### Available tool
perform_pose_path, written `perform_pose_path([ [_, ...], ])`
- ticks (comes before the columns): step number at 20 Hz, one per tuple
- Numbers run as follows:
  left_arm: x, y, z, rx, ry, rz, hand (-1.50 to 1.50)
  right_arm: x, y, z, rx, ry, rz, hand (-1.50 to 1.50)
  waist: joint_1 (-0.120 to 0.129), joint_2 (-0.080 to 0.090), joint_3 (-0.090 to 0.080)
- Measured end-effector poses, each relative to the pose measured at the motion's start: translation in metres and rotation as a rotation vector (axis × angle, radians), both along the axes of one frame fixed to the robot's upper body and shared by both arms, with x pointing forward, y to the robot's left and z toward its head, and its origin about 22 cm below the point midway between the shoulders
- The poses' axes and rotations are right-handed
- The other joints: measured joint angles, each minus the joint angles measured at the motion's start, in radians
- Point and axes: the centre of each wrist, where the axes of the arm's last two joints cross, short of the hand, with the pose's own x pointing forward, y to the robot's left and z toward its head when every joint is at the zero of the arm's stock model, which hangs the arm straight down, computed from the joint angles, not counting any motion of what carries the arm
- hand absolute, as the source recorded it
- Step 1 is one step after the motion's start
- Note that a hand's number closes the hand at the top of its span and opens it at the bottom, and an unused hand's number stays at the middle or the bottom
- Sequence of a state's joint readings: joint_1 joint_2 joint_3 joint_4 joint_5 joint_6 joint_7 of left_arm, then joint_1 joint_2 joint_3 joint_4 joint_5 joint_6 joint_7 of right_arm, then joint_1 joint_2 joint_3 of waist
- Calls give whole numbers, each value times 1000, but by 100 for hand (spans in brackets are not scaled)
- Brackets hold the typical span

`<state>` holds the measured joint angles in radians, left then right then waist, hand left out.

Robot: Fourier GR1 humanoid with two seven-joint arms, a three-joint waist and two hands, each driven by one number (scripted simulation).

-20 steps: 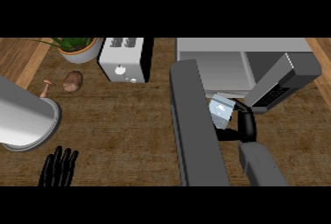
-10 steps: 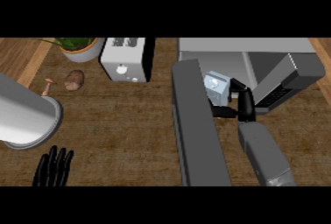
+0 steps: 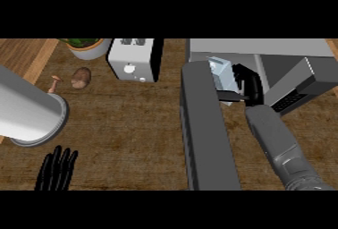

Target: Pick up the milk, place it into the microwave and close the microwave

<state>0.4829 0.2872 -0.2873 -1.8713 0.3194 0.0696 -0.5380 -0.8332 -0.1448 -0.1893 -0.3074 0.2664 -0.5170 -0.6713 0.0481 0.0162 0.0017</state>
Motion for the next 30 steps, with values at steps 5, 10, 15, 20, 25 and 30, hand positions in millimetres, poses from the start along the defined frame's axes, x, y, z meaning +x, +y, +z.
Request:
perform_pose_path([
  [5,13,3,4,11,-6,-10,-150,11,-10,13,-93,-7,-74,150,17,10,1],
  [10,15,3,0,73,14,-8,-150,22,-22,31,-167,-33,-190,150,41,22,2],
  [15,16,2,-2,116,15,-9,-150,23,-30,34,-227,-52,-264,-150,59,30,3],
  [20,19,-2,-2,137,21,-22,-150,22,-29,32,-300,-38,-280,-150,72,36,3],
  [25,20,-2,-2,143,19,-36,-150,24,-25,34,-315,-14,-236,-150,80,39,4],
  [30,20,-7,-5,132,15,-54,-150,22,-20,29,-261,-6,-151,-150,75,38,5],
])
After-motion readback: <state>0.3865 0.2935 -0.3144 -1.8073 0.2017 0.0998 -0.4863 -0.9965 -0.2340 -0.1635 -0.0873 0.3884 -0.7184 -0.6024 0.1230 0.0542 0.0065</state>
